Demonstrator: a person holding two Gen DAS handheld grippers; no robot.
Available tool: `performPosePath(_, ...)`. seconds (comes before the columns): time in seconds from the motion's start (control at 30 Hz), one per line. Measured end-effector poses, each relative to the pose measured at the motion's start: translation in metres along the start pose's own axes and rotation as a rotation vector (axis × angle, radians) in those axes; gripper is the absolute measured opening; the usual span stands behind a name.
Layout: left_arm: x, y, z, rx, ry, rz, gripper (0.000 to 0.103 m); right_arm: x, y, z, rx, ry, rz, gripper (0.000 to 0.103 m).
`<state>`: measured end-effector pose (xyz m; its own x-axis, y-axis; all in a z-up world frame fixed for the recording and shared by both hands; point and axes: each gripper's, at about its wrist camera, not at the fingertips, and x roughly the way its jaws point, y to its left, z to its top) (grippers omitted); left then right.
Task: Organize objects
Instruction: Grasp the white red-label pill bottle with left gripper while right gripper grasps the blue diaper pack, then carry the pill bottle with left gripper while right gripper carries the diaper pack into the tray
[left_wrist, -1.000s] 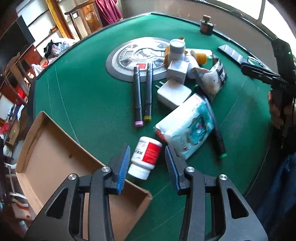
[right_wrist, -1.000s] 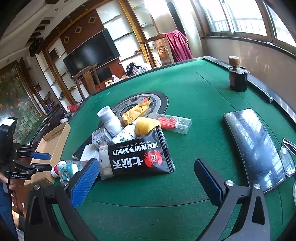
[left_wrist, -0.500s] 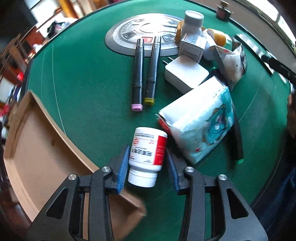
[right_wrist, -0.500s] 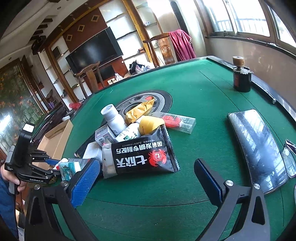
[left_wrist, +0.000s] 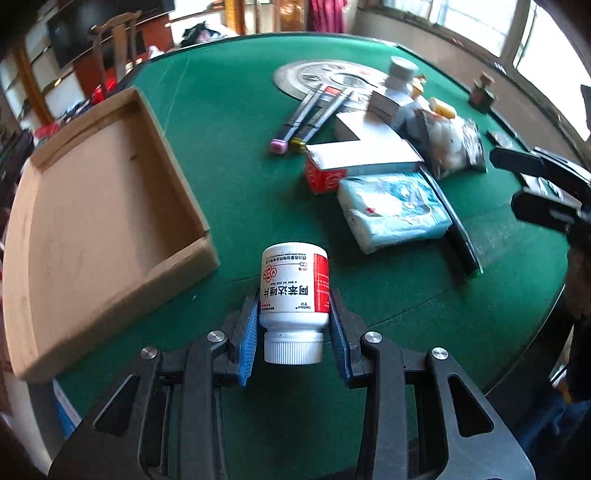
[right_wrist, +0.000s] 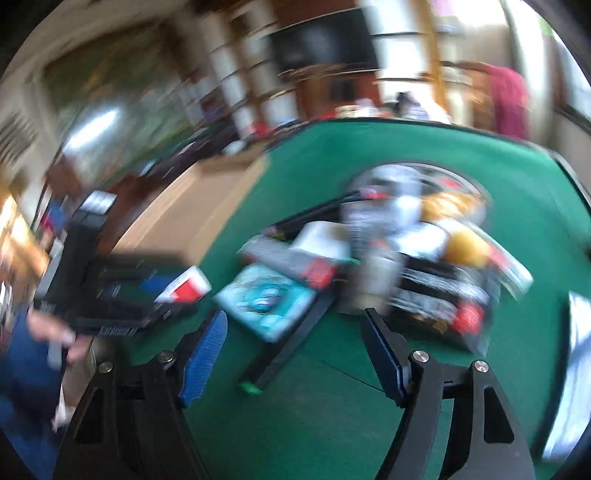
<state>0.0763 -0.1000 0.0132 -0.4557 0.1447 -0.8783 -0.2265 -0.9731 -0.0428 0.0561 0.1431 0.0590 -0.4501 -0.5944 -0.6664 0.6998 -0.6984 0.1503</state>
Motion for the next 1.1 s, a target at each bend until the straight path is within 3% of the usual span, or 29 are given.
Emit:
performPosePath(0.1, -0.003, 0.004, -0.003, -0.011, -0.010, -0.003, 0.034, 0.023, 0.023, 0.014, -0.204, 0.078, 0.014, 0.075)
performPosePath(0.17, -0.001, 0.001, -0.002, 0.002, -0.009, 0.009, 0.034, 0.038, 0.029, 0.020, -0.264, 0.107, 0.000, 0.075)
performPosePath(0.23, 0.000, 0.001, -0.003, 0.006, -0.008, 0.017, 0.034, 0.055, 0.034, 0.021, -0.302, 0.171, 0.066, 0.075)
performPosePath(0.3, 0.000, 0.002, -0.005, 0.018, -0.007, 0.024, 0.034, 0.070, 0.039, 0.020, -0.346, 0.221, 0.075, 0.075)
performPosePath(0.47, -0.002, 0.005, -0.008, 0.028, -0.009, 0.020, 0.034, 0.089, 0.034, 0.027, -0.402, 0.258, 0.007, 0.075)
performPosePath(0.7, -0.002, 0.007, -0.006, 0.037, -0.010, 0.019, 0.034, 0.085, 0.052, 0.027, -0.482, 0.321, 0.073, 0.075)
performPosePath(0.77, -0.002, 0.006, -0.005, 0.042, -0.008, 0.021, 0.034, 0.090, 0.052, 0.022, -0.519, 0.346, 0.027, 0.073)
performPosePath(0.9, -0.002, 0.006, -0.006, 0.042, -0.009, 0.027, 0.035, 0.109, 0.039, 0.026, -0.510, 0.384, -0.011, 0.072)
performPosePath(0.97, -0.003, 0.006, -0.007, 0.041, -0.013, 0.026, 0.035, 0.118, 0.032, 0.031, -0.482, 0.395, 0.013, 0.072)
performPosePath(1.0, -0.003, 0.006, -0.007, 0.041, -0.012, 0.025, 0.035, 0.122, 0.027, 0.033, -0.453, 0.407, 0.038, 0.067)
performPosePath(1.03, -0.003, 0.006, -0.007, 0.042, -0.012, 0.025, 0.035, 0.123, 0.024, 0.035, -0.417, 0.415, 0.080, 0.052)
performPosePath(1.1, -0.003, 0.006, -0.006, 0.042, -0.011, 0.024, 0.035, 0.123, 0.026, 0.033, -0.389, 0.419, 0.090, 0.046)
